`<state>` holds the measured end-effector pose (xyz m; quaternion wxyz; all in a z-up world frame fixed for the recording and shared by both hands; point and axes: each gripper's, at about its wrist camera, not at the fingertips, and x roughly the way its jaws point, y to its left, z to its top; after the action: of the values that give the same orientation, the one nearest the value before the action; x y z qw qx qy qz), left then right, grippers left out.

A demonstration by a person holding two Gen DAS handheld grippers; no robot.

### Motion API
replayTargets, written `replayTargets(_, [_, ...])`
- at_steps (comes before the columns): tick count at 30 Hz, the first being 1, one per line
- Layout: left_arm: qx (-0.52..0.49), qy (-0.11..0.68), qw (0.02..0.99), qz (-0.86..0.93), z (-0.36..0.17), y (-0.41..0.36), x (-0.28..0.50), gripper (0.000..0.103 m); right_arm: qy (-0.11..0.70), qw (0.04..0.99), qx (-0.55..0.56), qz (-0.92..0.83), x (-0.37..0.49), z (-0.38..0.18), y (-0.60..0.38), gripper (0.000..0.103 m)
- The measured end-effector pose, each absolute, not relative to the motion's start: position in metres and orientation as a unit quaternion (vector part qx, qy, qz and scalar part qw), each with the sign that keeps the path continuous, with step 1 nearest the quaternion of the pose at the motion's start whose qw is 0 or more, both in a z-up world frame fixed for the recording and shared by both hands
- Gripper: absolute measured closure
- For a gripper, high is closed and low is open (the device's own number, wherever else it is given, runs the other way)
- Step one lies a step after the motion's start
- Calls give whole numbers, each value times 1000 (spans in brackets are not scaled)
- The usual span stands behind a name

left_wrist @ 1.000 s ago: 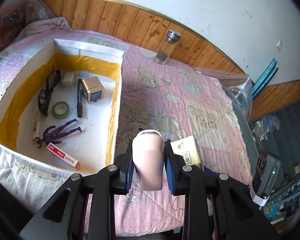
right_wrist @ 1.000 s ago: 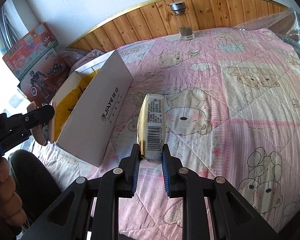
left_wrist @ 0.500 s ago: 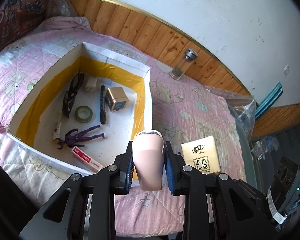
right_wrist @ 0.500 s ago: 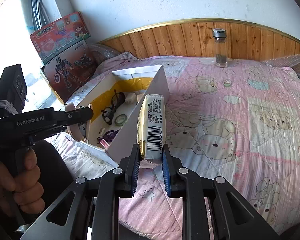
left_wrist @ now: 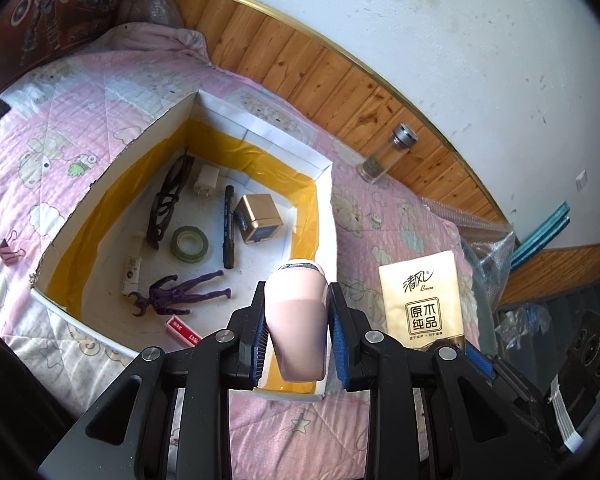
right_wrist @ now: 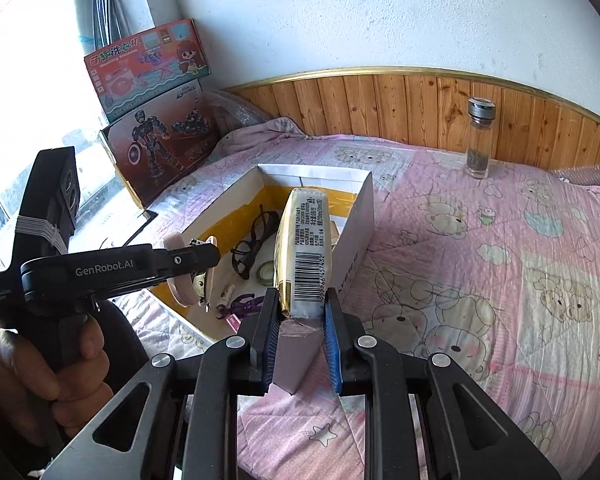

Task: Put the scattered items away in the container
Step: 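Carry the tissue pack with the right gripper while the left gripper carries the stapler to the box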

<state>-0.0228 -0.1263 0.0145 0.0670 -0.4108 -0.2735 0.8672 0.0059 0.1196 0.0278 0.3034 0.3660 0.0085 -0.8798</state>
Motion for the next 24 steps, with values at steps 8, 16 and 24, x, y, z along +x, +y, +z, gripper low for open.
replayTargets(8, [-428, -273, 66, 859, 5, -124, -41, 75, 25, 310, 359, -880, -9, 37, 97, 81])
replayTargets(16, [-471, -261, 67, 840, -17, -112, -54, 75, 41, 313, 360, -878, -24, 40, 77, 81])
replayTargets(24, [-504, -250, 65, 824, -33, -104, -64, 75, 58, 311, 368, -874, -41, 33, 63, 81])
